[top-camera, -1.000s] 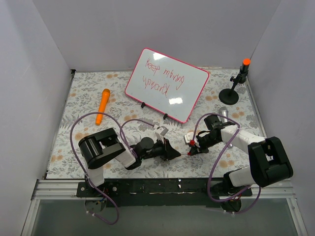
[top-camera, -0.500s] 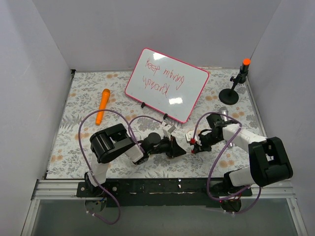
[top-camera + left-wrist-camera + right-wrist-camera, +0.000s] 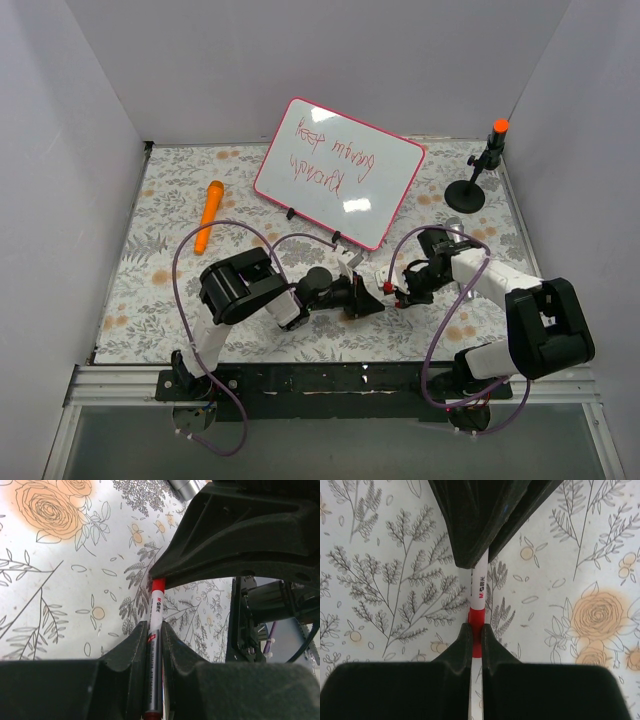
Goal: Write a sentence on the whiteboard
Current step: Insert the whiteboard marker without the cap into the pen cap.
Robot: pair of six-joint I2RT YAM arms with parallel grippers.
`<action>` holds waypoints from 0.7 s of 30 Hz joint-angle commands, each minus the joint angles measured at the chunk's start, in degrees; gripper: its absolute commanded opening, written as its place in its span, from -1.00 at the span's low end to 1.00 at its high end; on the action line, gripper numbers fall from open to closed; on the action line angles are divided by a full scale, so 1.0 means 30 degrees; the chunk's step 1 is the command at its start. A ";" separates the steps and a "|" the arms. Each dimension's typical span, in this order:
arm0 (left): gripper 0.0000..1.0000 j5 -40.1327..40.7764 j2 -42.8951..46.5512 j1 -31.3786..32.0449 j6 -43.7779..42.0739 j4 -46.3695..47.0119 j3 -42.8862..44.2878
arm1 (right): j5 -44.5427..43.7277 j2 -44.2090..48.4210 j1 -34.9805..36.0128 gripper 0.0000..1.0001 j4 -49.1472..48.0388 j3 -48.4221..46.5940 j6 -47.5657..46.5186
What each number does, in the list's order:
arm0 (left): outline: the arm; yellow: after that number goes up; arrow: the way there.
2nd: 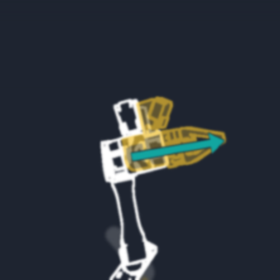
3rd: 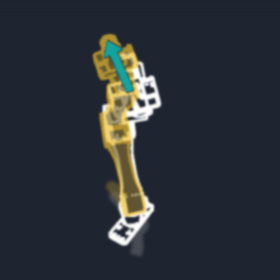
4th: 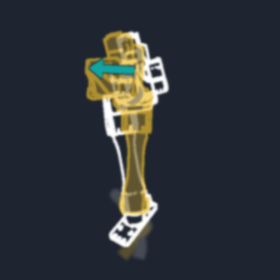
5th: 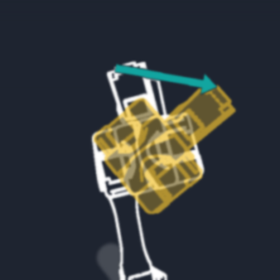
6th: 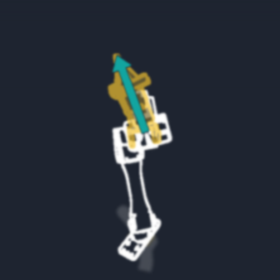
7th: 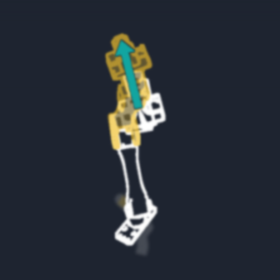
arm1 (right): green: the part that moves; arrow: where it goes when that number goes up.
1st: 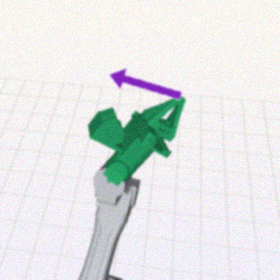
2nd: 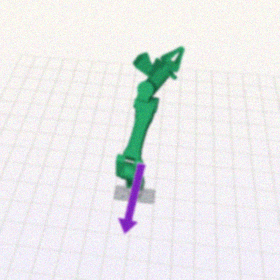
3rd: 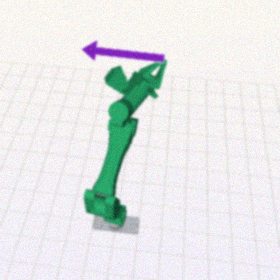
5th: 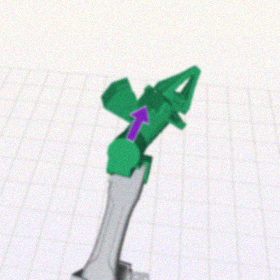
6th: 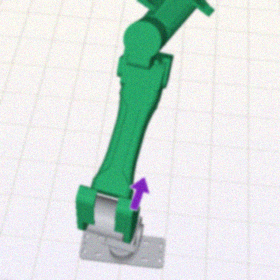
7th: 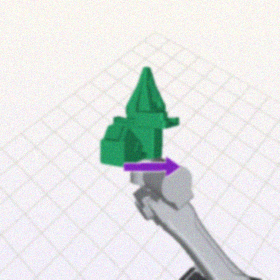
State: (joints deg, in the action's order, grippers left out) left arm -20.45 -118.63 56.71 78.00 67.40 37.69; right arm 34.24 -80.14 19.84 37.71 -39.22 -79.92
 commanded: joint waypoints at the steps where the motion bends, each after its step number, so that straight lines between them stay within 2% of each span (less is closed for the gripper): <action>1: -1.00 0.1454 -0.1586 0.1077 -0.0511 -0.0172 0.3164 | 0.6049 -0.0826 0.2265 -0.97 -0.1379 0.0769 0.0067; 7: -1.00 0.1717 -0.1620 0.1136 -0.0569 0.0299 0.3169 | 0.5522 -0.0474 0.2265 -0.97 -0.1615 0.0829 0.0478; 11: -0.98 0.2215 -0.0510 0.1049 -0.0628 0.0329 0.1709 | 0.4088 -0.1088 0.2236 -0.97 -0.1614 0.0623 0.0800; 15: -0.59 0.2596 0.0751 0.0844 -0.0482 0.0036 0.0271 | 0.3178 -0.1558 0.2119 -0.97 -0.1702 0.0506 0.1210; 16: -0.43 0.2800 0.1015 0.0814 -0.0452 -0.0052 -0.0022 | 0.2974 -0.1617 0.2090 -0.97 -0.1789 0.0506 0.1413; 18: -0.29 0.3094 0.1803 0.0756 -0.0481 -0.0373 -0.0752 | 0.2826 -0.1647 0.1973 -0.97 -0.1877 0.0476 0.1532; 19: -0.10 0.3472 0.2127 0.0756 -0.0626 -0.0491 -0.0960 | 0.2767 -0.1676 0.1914 -0.97 -0.1878 0.0418 0.1533; 21: 0.02 0.3826 0.3004 0.0785 -0.0744 -0.0755 -0.1661 | 0.2738 -0.1618 0.1738 -0.97 -0.1849 0.0418 0.1620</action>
State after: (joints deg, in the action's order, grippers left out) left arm -14.20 -115.44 58.00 77.34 66.89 34.89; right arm 34.13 -82.28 22.96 34.20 -40.64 -76.25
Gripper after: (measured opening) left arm 0.465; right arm 0.058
